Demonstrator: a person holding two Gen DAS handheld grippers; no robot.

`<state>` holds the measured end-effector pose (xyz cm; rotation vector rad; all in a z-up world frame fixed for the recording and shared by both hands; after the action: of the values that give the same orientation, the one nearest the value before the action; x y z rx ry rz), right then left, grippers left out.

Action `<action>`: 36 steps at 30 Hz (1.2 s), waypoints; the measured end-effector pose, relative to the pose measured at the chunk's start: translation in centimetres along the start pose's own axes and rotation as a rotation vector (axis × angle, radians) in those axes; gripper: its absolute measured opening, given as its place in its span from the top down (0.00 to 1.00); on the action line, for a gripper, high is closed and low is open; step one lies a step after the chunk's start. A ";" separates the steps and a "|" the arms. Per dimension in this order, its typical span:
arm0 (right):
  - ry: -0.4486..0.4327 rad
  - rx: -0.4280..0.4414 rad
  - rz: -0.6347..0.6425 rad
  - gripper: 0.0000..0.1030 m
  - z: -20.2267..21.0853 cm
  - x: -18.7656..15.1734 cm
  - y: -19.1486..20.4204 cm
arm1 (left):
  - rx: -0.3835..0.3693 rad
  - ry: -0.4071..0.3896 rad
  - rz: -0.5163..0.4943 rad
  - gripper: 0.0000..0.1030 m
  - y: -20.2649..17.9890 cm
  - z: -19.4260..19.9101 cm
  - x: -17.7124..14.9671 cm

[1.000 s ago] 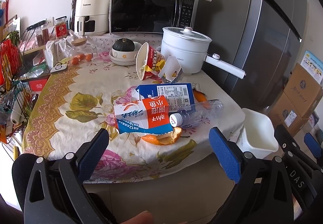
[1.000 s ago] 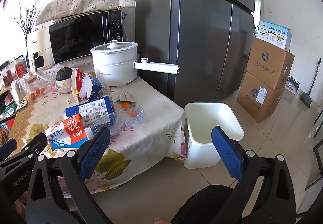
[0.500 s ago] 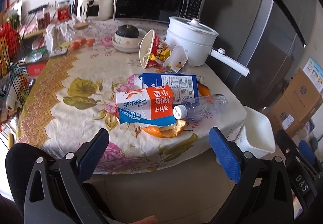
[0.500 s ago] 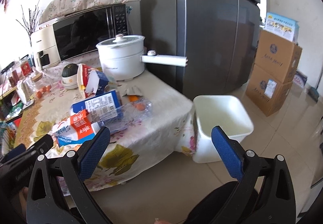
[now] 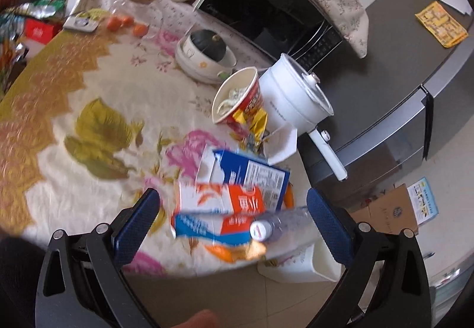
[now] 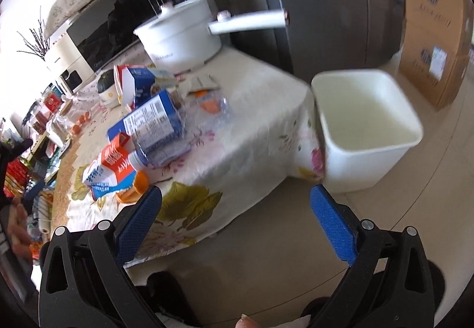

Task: Collect trash
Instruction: 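Reach the left tool to the red noodle cup and close on its rim, then lift the noodle cup with the left tool while the right tool reaches the crumpled paper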

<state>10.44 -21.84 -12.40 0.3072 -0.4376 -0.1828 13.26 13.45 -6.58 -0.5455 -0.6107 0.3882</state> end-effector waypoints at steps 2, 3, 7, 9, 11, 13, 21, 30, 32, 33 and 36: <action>0.038 0.003 0.009 0.07 -1.0 0.1 0.1 | -0.030 0.031 -0.024 0.06 0.3 -1.4 1.0; 0.050 -0.003 0.014 0.07 -1.3 0.1 0.1 | -0.025 0.075 -0.038 0.06 0.4 -2.4 1.3; 0.104 -0.019 0.006 0.07 -2.9 0.6 0.7 | 0.050 0.110 -0.080 0.06 -0.1 -5.0 3.9; 0.124 -0.016 -0.004 0.07 -3.4 0.6 0.9 | 0.055 0.109 -0.109 0.07 -1.3 -6.6 6.5; 0.141 -0.028 0.004 0.07 -4.0 0.5 1.1 | 0.064 0.115 -0.121 0.08 -2.3 -8.6 9.3; 0.152 -0.056 0.018 0.07 -4.5 0.5 1.1 | 0.067 0.118 -0.114 0.15 -3.0 -10.9 11.9; 0.153 -0.094 0.010 0.07 -5.6 1.9 -0.6 | 0.073 0.166 -0.029 0.35 -3.2 -20.7 18.3; 0.220 -0.076 -0.038 0.07 -8.6 2.6 -1.9 | 0.004 0.173 0.001 0.66 -3.1 -25.2 21.1; 0.230 -0.077 -0.045 0.07 -9.0 2.5 -2.0 | -0.089 0.171 0.029 0.83 -2.8 -25.1 21.3; 0.234 -0.075 -0.048 0.07 -9.2 2.6 -2.0 | -0.135 0.171 0.051 0.86 -2.5 -25.1 21.3; 0.231 -0.070 -0.043 0.07 -9.2 2.8 -1.4 | -0.316 0.172 0.152 0.94 -0.8 -24.0 20.7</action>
<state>16.79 -21.51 -19.68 0.2656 -0.1956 -0.2011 44.20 14.27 -13.65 -0.9219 -0.4672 0.3851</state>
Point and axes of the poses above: each gripper's, at about its wrist camera, not at the fingertips, and z roughly against the way its jaws point, y to its left, x to its top, the point moved 5 cm from there along -z, roughly the way its jaws point, and after that the axes turned 10 degrees about y, right-handed, at the moved point
